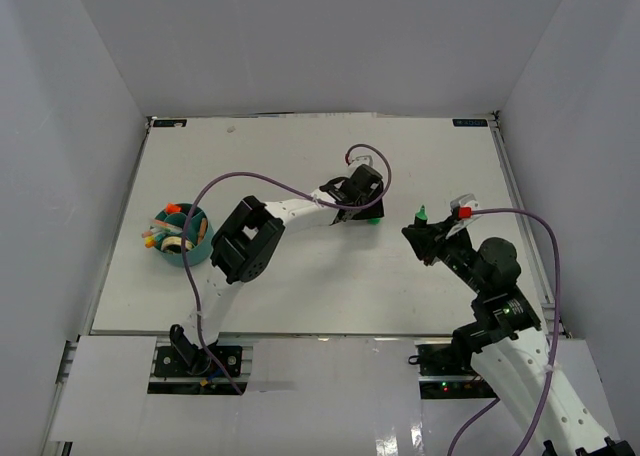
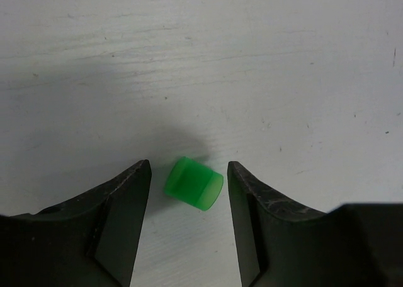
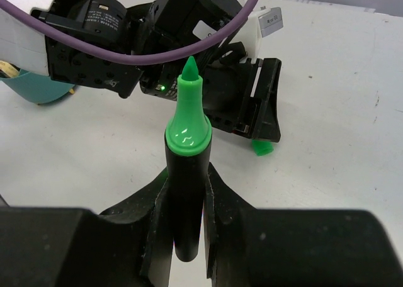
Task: Sort the stationery into containers
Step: Move the pen cap to the center of the board.
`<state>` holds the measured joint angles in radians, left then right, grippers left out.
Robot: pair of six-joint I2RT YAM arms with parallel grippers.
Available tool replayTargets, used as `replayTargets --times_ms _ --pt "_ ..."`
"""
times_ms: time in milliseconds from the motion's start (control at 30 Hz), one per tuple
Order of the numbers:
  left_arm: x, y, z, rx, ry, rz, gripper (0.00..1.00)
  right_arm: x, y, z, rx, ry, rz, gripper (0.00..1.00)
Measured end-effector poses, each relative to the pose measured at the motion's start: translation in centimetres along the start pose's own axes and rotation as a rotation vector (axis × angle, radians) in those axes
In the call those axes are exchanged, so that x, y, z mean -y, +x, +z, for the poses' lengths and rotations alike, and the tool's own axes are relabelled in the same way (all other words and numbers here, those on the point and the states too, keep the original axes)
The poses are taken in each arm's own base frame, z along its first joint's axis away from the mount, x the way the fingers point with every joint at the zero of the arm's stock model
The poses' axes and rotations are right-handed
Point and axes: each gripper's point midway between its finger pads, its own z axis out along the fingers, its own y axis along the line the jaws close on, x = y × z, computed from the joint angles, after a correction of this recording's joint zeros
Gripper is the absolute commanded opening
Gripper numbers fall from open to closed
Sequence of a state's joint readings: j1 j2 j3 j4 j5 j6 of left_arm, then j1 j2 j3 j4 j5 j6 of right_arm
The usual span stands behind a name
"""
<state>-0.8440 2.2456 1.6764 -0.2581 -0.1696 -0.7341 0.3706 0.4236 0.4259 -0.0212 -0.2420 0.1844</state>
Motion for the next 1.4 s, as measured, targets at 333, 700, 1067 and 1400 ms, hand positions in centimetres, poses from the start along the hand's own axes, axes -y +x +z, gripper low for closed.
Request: replayTargets --times_ms 333,700,1067,1400 --pt "0.4 0.0 0.4 0.031 -0.025 0.016 0.61 -0.4 0.4 -0.4 0.002 -0.016 0.014 0.08" --pt "0.3 0.7 0.2 0.038 -0.06 0.05 0.44 -0.5 0.7 -0.8 0.005 -0.018 0.014 0.08" --pt "-0.6 1.3 -0.1 0.038 -0.068 0.084 0.29 -0.7 0.7 -1.2 0.009 -0.022 0.013 0.08" --pt "-4.2 4.4 -4.6 -0.032 -0.084 0.183 0.27 -0.7 0.9 -1.3 0.001 -0.024 0.016 0.08"
